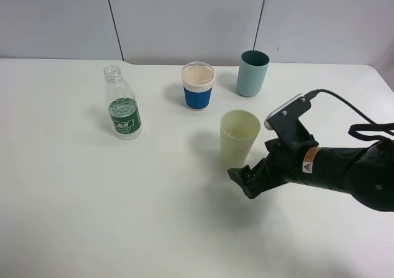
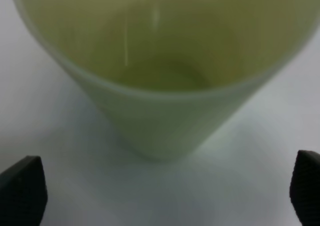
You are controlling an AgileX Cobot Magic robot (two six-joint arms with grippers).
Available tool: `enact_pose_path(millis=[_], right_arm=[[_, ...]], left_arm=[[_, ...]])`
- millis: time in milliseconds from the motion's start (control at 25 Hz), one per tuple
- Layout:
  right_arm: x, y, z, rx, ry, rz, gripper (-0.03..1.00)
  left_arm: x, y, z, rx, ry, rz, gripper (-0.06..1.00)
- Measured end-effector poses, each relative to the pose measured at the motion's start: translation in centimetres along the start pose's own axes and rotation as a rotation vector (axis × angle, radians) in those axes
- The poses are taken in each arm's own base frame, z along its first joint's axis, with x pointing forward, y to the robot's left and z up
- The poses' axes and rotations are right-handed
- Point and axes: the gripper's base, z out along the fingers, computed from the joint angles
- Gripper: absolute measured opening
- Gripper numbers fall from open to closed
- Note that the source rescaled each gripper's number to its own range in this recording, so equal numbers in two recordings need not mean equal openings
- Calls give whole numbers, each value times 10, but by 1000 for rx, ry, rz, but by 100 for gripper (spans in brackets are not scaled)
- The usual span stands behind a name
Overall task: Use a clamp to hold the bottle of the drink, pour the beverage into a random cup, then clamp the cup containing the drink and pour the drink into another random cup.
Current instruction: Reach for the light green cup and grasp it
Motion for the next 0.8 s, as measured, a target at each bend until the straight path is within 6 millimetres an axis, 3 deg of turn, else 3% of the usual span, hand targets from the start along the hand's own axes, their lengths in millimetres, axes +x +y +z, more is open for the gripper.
enact_pose_path(millis=[400, 800], right_arm=[[10, -2, 27, 64, -153, -83, 100], [15, 0, 36, 67, -260, -101, 100]], left_arm=[[0, 0, 0, 1, 0, 0, 100], [0, 0, 0, 1, 0, 0, 100]])
